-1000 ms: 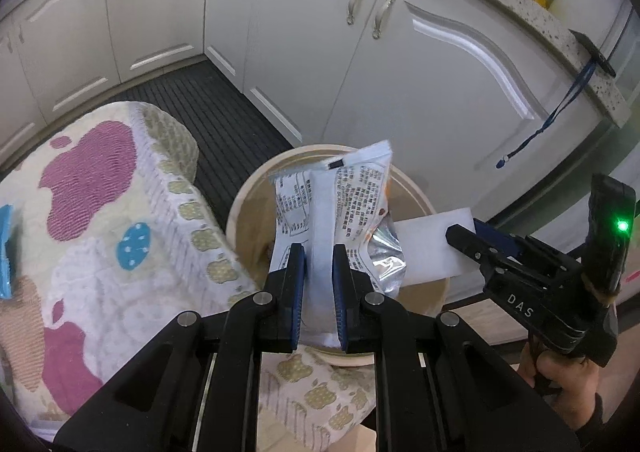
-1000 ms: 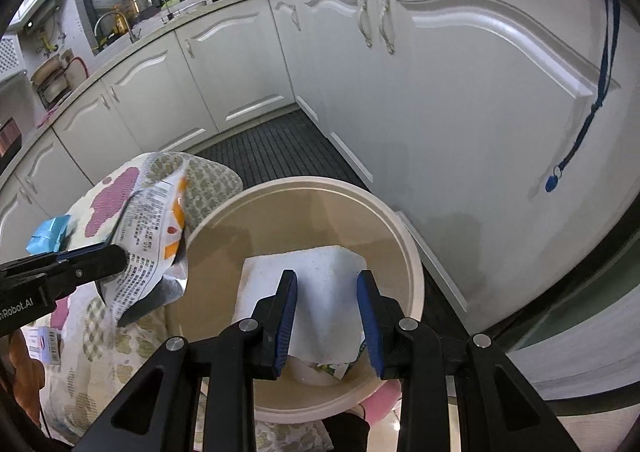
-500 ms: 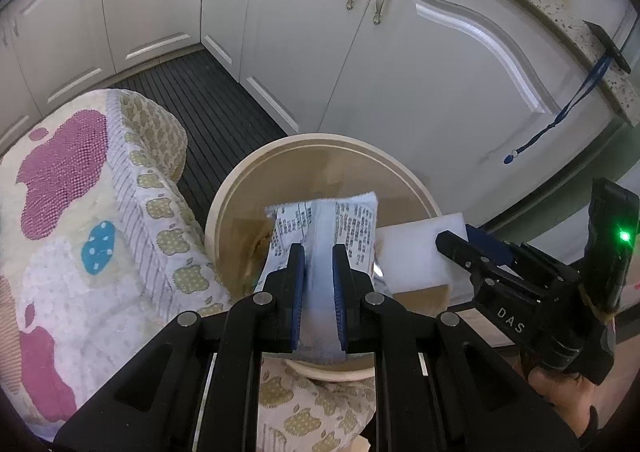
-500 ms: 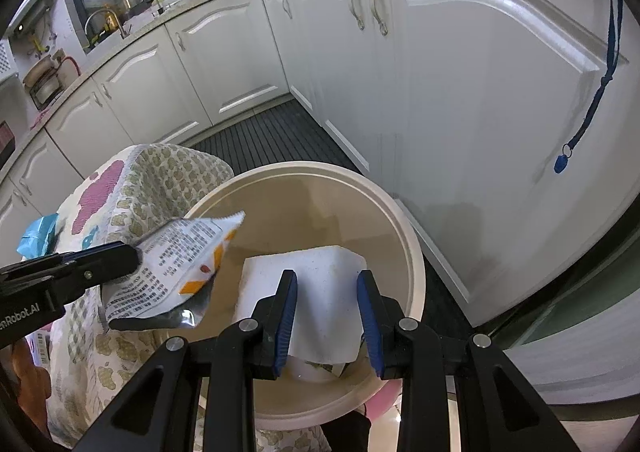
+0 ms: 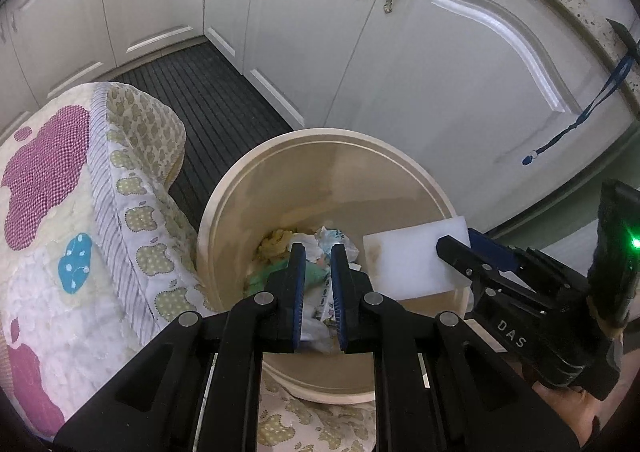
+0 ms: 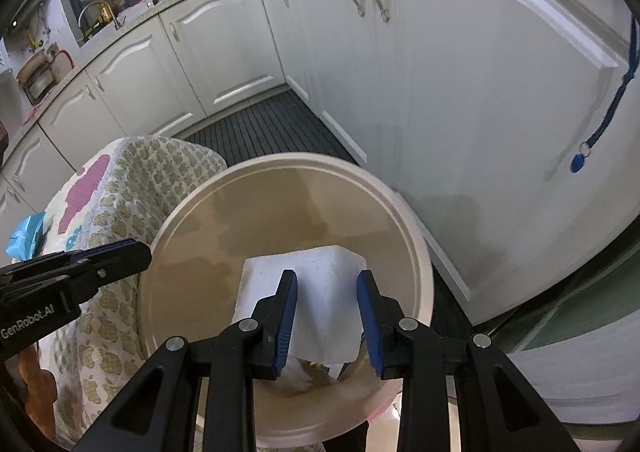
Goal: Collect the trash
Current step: 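Carry the snack bag and foam block over the bin with both grippers, then open both grippers over the bin to drop the snack bag and foam block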
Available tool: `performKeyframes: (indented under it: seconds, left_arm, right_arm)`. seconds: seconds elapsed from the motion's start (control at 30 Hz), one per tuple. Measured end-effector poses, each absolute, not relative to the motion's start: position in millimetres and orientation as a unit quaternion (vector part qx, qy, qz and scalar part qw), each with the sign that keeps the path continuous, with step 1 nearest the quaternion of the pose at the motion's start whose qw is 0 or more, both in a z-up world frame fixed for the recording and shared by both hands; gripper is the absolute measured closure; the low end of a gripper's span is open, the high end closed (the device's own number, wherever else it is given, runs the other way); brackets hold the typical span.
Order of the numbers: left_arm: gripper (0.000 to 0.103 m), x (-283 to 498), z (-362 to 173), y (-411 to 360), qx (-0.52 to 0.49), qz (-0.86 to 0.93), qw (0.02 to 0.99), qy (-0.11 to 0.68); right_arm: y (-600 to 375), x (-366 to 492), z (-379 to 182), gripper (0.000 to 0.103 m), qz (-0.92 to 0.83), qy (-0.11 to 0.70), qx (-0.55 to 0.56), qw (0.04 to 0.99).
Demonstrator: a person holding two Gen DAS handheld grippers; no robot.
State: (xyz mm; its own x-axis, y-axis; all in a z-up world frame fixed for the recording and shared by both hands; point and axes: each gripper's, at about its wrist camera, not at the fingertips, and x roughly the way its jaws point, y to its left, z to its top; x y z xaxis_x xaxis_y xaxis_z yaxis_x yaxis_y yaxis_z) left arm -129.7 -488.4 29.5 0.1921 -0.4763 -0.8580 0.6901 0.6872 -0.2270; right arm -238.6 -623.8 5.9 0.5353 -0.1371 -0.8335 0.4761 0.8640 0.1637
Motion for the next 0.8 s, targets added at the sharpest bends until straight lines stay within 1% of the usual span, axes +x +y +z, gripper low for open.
performKeyframes:
  seconds: [0.13, 0.2, 0.23, 0.47, 0.53, 0.6, 0.67, 0.8]
  left_arm:
    - [0.093, -130, 26, -485, 0.116, -0.373, 0.764, 0.513]
    - [0.093, -130, 27, -484, 0.115, -0.369, 0.764, 0.516]
    - [0.093, -129, 27, -482, 0.112, -0.368, 0.765, 0.517]
    - [0.090, -133, 33, -471, 0.117, -0.361, 0.769, 0.514]
    - [0.082, -135, 36, -470, 0.112, -0.363, 0.770, 0.512]
    - [0.059, -136, 40, -466, 0.104, -0.362, 0.775, 0.508]
    - [0.046, -136, 45, -461, 0.097, -0.358, 0.783, 0.500]
    - [0.046, -138, 54, -448, 0.091, -0.351, 0.792, 0.491]
  right_arm:
    - [-624, -231, -5, 0.073, -0.171, 0.455, 0.204, 0.850]
    - [-625, -227, -12, 0.062, -0.169, 0.465, 0.209, 0.844]
    - [-625, -226, -15, 0.053, -0.171, 0.471, 0.212, 0.839]
    - [-619, -226, -20, 0.053, -0.170, 0.481, 0.212, 0.834]
    - [-614, -226, -17, 0.052, -0.170, 0.480, 0.204, 0.836]
    - [-611, -228, -14, 0.052, -0.169, 0.477, 0.201, 0.839]
    - [-609, -229, -10, 0.052, -0.170, 0.474, 0.199, 0.841]
    - [-603, -231, -3, 0.052, -0.173, 0.468, 0.193, 0.845]
